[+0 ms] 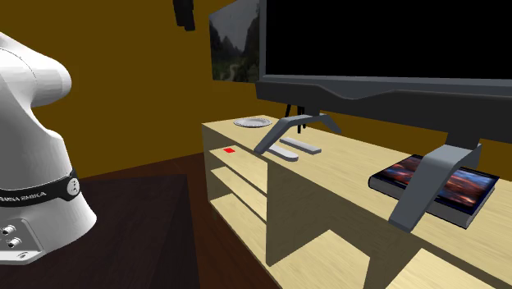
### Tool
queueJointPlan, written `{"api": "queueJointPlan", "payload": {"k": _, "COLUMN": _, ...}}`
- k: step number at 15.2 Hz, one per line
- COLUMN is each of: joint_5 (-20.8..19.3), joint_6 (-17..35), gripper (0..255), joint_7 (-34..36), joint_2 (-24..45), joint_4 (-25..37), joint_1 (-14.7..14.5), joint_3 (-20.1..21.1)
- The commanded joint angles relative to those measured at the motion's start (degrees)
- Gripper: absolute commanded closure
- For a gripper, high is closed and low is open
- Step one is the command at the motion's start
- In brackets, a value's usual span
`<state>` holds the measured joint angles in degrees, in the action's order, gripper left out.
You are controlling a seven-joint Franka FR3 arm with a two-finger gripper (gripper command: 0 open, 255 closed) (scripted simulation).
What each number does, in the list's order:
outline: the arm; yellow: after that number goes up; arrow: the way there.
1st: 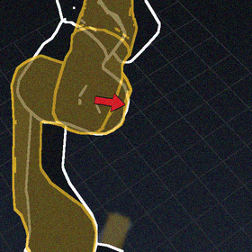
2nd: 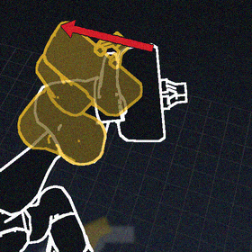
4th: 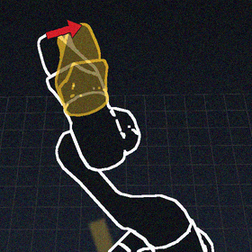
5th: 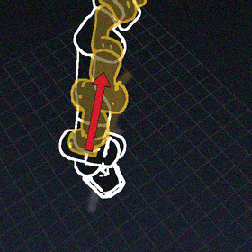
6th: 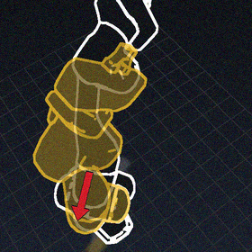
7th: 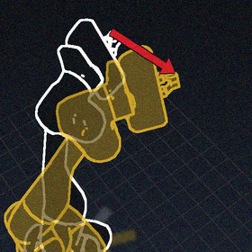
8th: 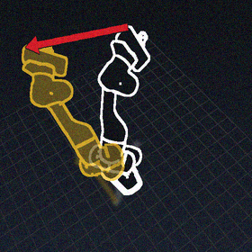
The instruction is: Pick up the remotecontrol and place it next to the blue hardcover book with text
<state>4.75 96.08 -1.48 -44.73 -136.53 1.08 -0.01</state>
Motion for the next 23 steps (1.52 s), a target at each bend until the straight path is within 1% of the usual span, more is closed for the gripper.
{"api": "queueJointPlan", "payload": {"k": 1, "joint_5": 0.0, "joint_6": 0.0, "gripper": 0, "joint_7": 0.0, "joint_2": 0.0, "joint_4": 0.0, "joint_1": 0.0, "joint_3": 0.0}}
{"api": "queueJointPlan", "payload": {"k": 7, "joint_5": 4.38, "joint_6": 8.19, "gripper": 0, "joint_7": 13.1, "joint_2": 3.67, "joint_4": -4.21, "joint_1": -0.07, "joint_3": 8.37}}
{"api": "queueJointPlan", "payload": {"k": 11, "joint_5": 6.66, "joint_6": 14.04, "gripper": 0, "joint_7": 21.81, "joint_2": 8.51, "joint_4": -4.96, "joint_1": 0.11, "joint_3": 14.01}}
{"api": "queueJointPlan", "payload": {"k": 14, "joint_5": 7.62, "joint_6": 18.47, "gripper": 0, "joint_7": 28.47, "joint_2": 13.29, "joint_4": -4.43, "joint_1": 0.59, "joint_3": 18.21}}
{"api": "queueJointPlan", "payload": {"k": 17, "joint_5": 7.64, "joint_6": 22.8, "gripper": 0, "joint_7": 35.37, "joint_2": 18.95, "joint_4": -3.01, "joint_1": 1.46, "joint_3": 22.36}}
{"api": "queueJointPlan", "payload": {"k": 19, "joint_5": 6.94, "joint_6": 25.55, "gripper": 0, "joint_7": 40.21, "joint_2": 23.17, "joint_4": -1.58, "joint_1": 2.26, "joint_3": 25.06}}
{"api": "queueJointPlan", "payload": {"k": 23, "joint_5": 3.36, "joint_6": 30.5, "gripper": 0, "joint_7": 50.81, "joint_2": 32.61, "joint_4": 2.37, "joint_1": 4.06, "joint_3": 30.0}}
